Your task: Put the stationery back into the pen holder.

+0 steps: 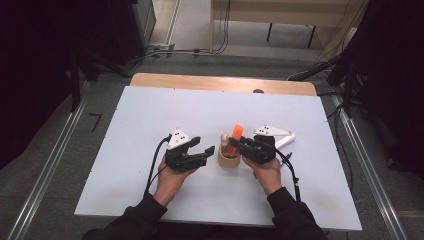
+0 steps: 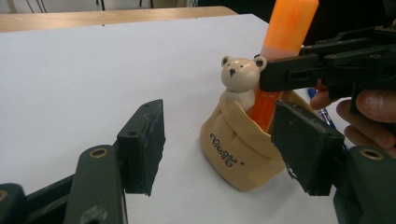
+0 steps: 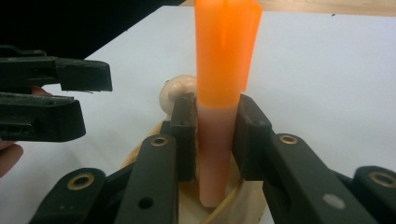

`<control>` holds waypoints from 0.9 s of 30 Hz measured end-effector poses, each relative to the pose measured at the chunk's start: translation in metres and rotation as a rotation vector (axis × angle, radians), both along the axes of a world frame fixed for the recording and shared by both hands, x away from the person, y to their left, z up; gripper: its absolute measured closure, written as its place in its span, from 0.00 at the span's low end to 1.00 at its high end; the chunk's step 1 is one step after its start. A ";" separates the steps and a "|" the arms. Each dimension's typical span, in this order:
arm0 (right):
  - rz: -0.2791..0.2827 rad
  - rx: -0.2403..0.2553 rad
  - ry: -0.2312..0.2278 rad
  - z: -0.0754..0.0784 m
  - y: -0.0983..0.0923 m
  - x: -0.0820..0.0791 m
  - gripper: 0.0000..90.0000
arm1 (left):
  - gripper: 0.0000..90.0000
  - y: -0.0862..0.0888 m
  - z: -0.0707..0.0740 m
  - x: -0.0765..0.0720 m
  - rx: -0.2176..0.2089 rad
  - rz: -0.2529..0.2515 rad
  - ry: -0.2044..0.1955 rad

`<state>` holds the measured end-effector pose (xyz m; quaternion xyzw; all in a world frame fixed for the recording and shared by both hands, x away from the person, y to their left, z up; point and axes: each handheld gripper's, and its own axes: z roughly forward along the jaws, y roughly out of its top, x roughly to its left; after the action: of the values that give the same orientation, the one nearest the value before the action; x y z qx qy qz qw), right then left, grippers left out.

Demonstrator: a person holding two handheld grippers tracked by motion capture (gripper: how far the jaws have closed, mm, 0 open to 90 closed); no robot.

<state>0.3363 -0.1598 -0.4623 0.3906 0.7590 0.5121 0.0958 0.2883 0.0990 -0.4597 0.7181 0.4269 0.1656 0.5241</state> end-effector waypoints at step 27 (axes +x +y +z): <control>-0.001 0.056 -0.061 0.023 -0.021 -0.013 0.48 | 0.40 -0.001 0.002 -0.004 -0.010 -0.007 -0.006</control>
<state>0.3234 -0.1813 -0.4392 0.3778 0.7408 0.5448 0.1080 0.2847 0.0983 -0.4576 0.7165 0.4234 0.1640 0.5296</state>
